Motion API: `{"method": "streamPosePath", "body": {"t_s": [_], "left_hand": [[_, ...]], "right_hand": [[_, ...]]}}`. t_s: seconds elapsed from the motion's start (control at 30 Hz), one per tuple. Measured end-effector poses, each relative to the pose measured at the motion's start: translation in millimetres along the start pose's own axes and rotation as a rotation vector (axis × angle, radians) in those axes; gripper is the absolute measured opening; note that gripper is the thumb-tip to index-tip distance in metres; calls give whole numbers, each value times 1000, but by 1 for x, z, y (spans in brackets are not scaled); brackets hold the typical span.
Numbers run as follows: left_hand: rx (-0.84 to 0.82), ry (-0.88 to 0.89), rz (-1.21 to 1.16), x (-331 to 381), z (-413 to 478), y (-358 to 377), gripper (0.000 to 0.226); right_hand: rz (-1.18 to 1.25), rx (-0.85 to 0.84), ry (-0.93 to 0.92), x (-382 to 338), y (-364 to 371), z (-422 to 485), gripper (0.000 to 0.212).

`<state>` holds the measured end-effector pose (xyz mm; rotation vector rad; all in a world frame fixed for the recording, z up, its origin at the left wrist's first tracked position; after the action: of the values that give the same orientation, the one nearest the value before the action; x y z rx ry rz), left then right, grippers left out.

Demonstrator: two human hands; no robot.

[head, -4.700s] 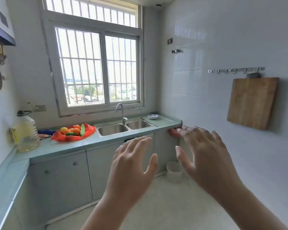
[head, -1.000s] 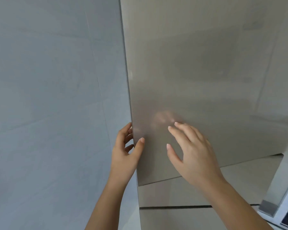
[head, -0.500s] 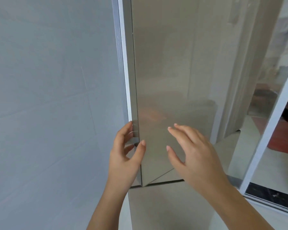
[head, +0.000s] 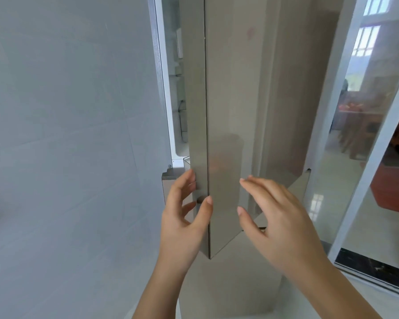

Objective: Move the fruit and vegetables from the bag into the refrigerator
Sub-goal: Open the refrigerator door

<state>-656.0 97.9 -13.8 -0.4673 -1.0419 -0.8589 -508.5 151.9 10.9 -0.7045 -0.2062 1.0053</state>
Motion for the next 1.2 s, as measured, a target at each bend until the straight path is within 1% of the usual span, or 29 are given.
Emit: {"method": "streamPosePath", "body": {"t_s": [0.13,0.3,0.47,0.63,0.77,0.83,0.93,1.03,1.1,1.2], "left_hand": [[-42,10,14,14,-33,21,52],[-115,39,13,33,-65,50,47],[-243,45,-12,46,-90,84,48],[-358,63,-28,60,-110,119,47],[-404,88,-40,68,-120,136,44],[-416,89,-53,70,-124,142,44],[-427,92,-75,71,-129,149,42],[-441,98,-62,71,-135,159,40],[-448,113,-28,72,-138,164,39],[-450,183,95,74,-143,172,36]], "right_hand": [[24,10,0,2,-25,-24,47],[4,27,34,10,-57,-52,49],[-35,54,111,26,-91,-76,55],[-76,114,169,39,-128,-98,59],[-169,185,206,47,-156,-115,61],[-218,224,192,47,-169,-123,58],[-304,264,117,42,-182,-132,51],[-354,231,82,43,-181,-137,48],[-387,182,91,50,-177,-141,49],[-489,123,130,67,-177,-146,49]]}}
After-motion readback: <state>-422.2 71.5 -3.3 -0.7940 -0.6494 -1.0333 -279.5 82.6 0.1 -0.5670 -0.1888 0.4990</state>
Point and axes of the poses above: each hand's wrist, its own z-axis towards the middle knuckle, its own y-axis out of the palm, x = y × z, the point moved 7 cm from there along z, towards the middle knuckle, and after that the axes turned 5 degrees about -y, right-handed, at the moved point
